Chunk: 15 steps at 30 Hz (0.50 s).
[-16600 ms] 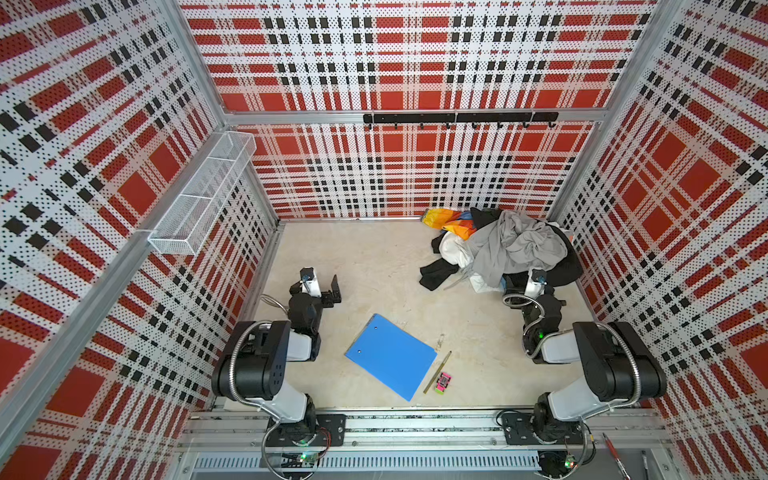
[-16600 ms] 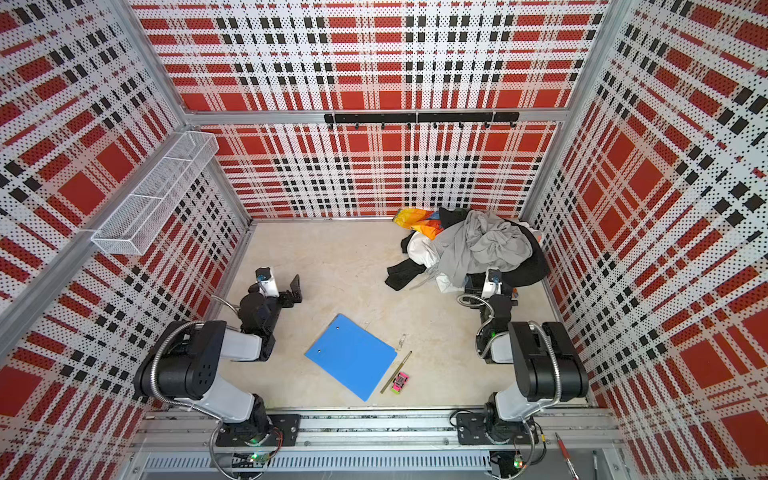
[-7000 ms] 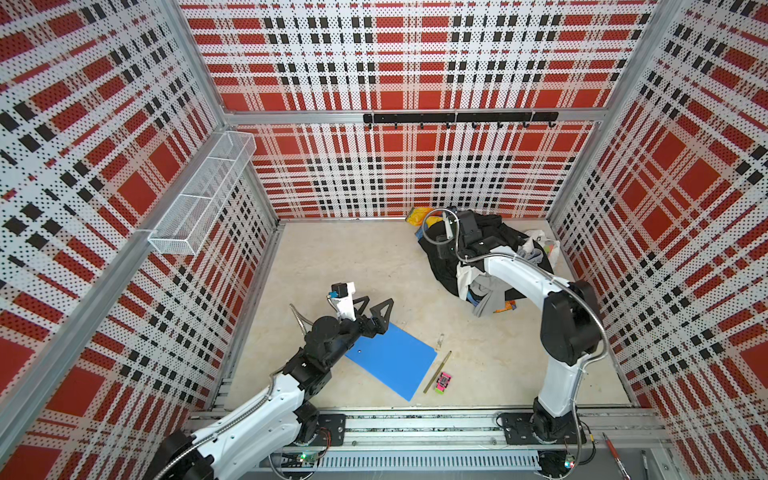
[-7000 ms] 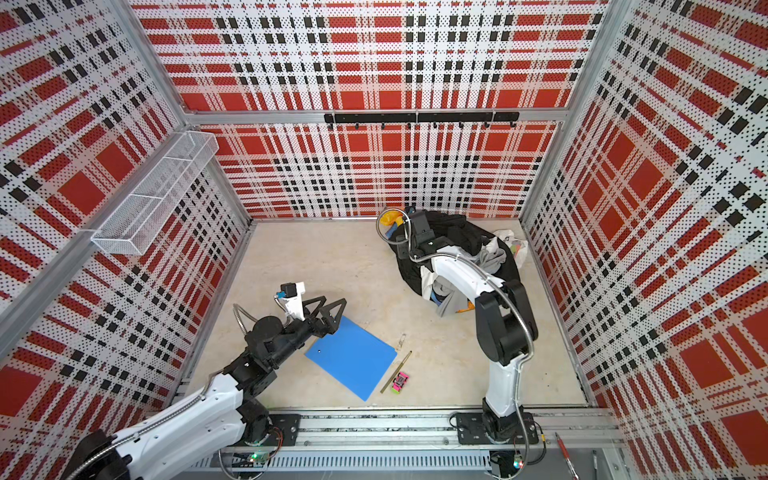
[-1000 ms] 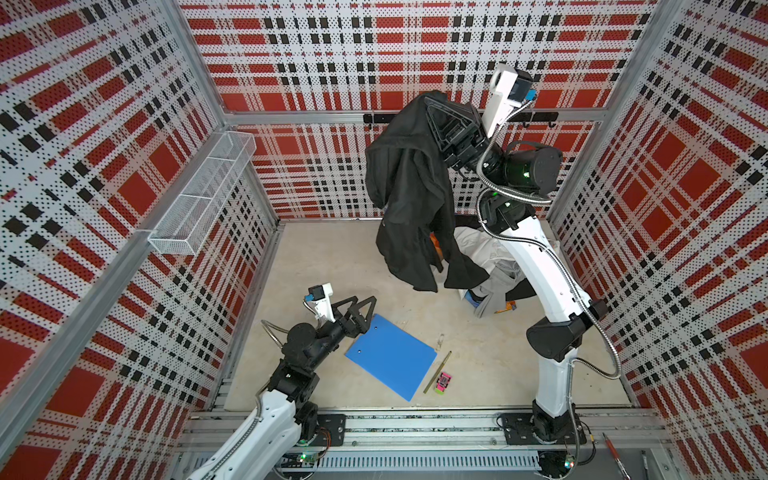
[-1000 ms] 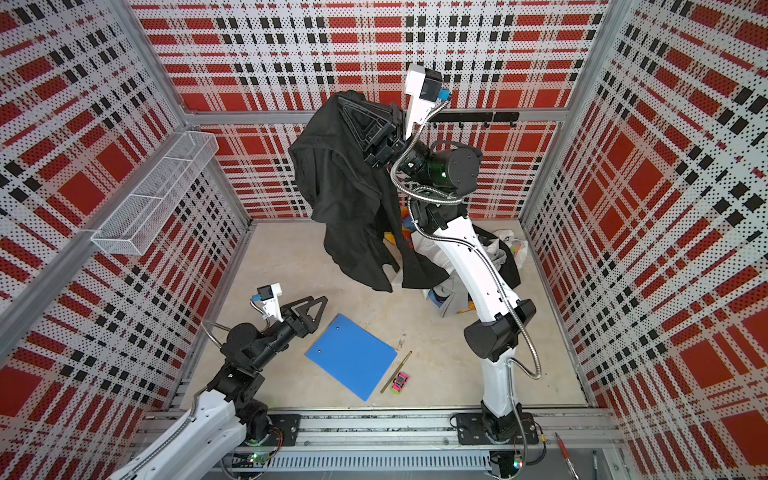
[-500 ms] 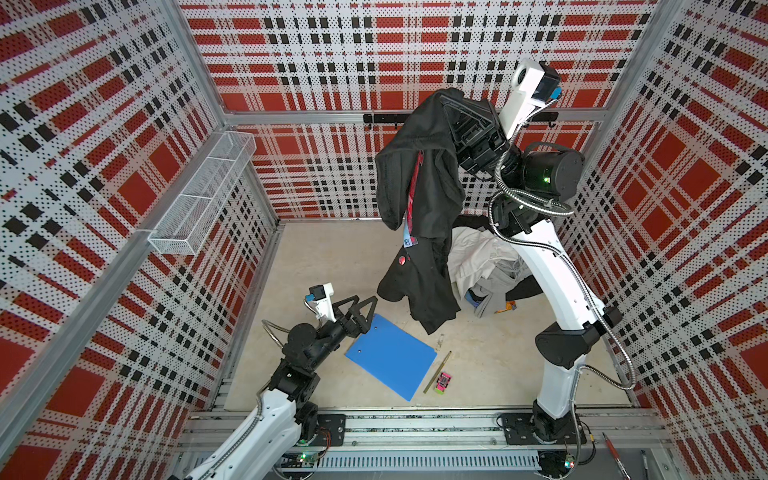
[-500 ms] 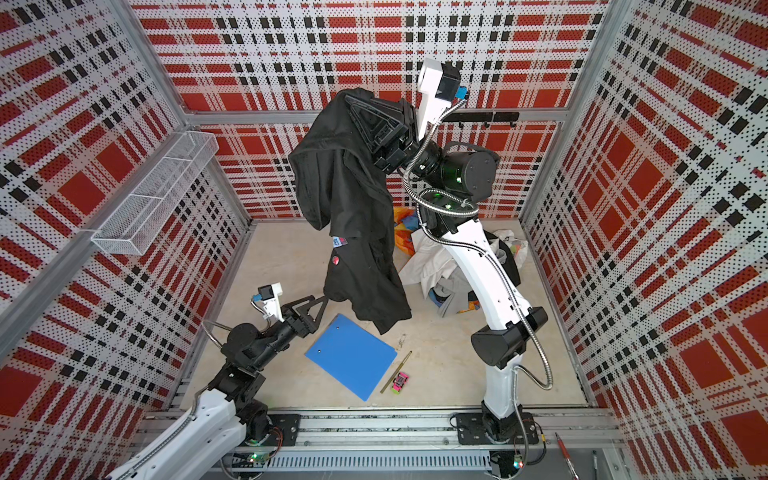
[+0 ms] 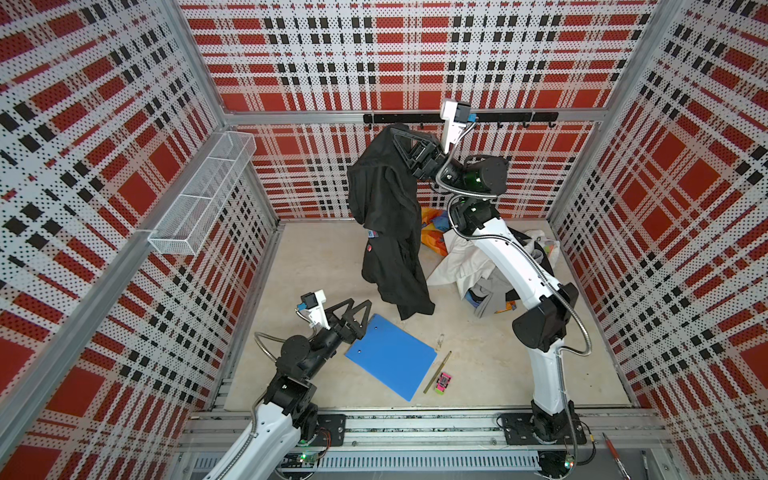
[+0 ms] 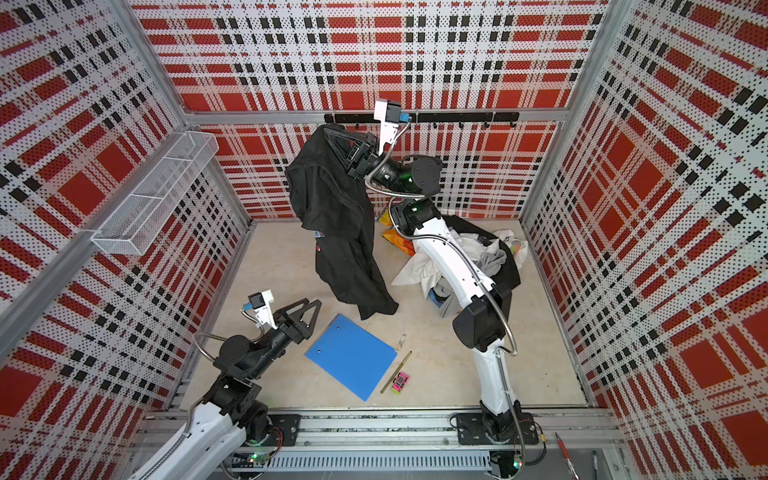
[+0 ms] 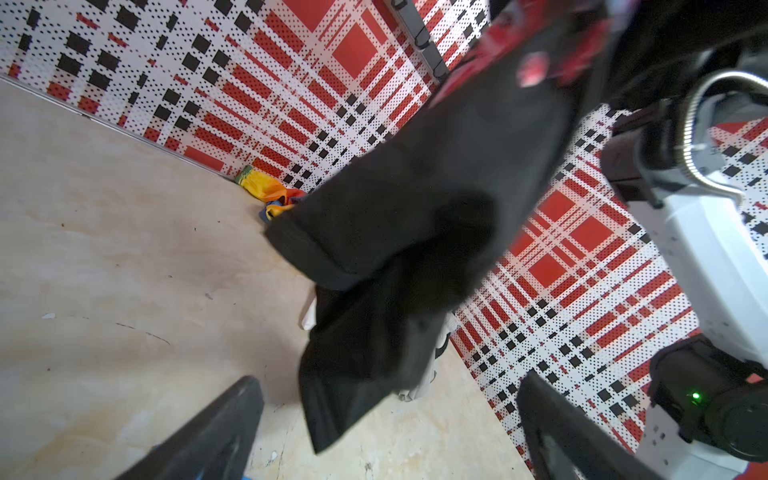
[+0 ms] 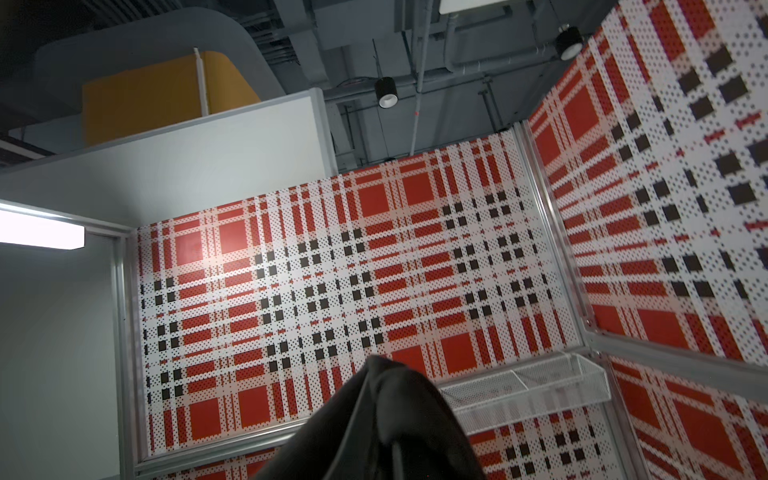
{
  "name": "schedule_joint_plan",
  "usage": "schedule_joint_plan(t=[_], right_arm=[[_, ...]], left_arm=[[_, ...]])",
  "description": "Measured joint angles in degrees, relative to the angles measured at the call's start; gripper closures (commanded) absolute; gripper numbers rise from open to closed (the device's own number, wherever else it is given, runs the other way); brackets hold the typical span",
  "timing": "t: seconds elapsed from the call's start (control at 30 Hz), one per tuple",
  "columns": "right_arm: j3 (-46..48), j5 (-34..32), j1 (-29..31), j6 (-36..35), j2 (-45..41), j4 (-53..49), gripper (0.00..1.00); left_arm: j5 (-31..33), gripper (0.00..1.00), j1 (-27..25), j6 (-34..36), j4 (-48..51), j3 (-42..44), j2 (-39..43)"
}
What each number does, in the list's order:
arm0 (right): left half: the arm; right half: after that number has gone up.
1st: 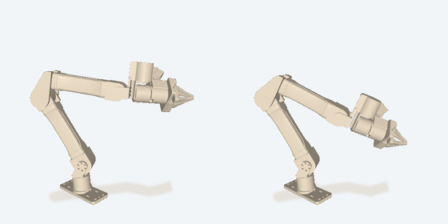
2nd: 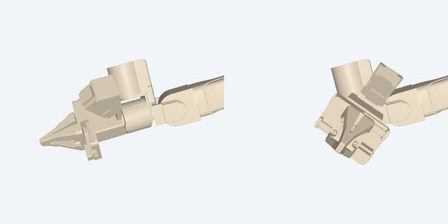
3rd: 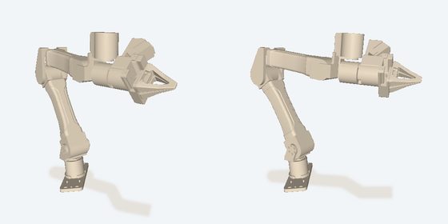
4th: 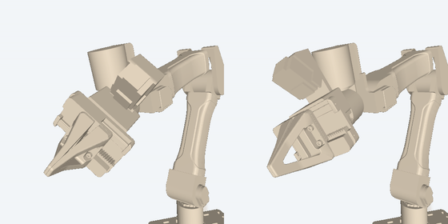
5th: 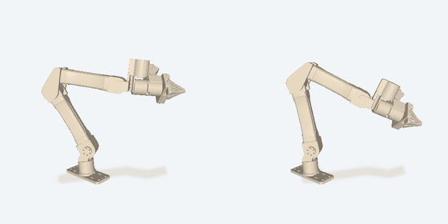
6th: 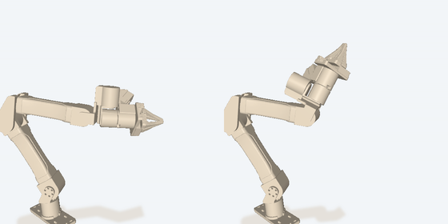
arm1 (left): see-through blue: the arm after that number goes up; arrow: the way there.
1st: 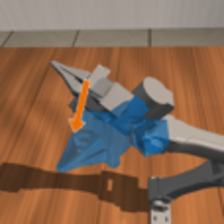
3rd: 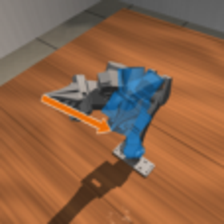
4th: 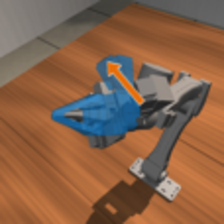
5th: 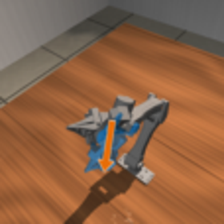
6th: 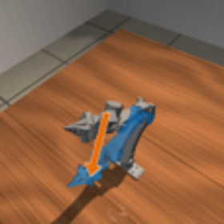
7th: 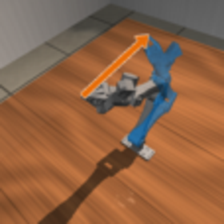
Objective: Pick out a specific cloth from the pile
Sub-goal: 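Lower the black garment onto the floor beside the pile with the right gripper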
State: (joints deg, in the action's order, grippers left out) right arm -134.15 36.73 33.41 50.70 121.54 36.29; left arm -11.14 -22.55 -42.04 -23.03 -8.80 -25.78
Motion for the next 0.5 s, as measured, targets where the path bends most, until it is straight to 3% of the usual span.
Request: schedule_joint_plan(t=[0.3,0.5], right_arm=[[0.1,-1.4,0.0,0.4,4.3,-2.9,1.0],[12.4,-2.4,0.0,1.5,2.0,2.3,1.0]], left_arm=[[0.6,0.01,0.7,0.0,2.2,0.0,0.9],[0.6,0.01,0.7,0.1,2.3,0.0,-0.6]])
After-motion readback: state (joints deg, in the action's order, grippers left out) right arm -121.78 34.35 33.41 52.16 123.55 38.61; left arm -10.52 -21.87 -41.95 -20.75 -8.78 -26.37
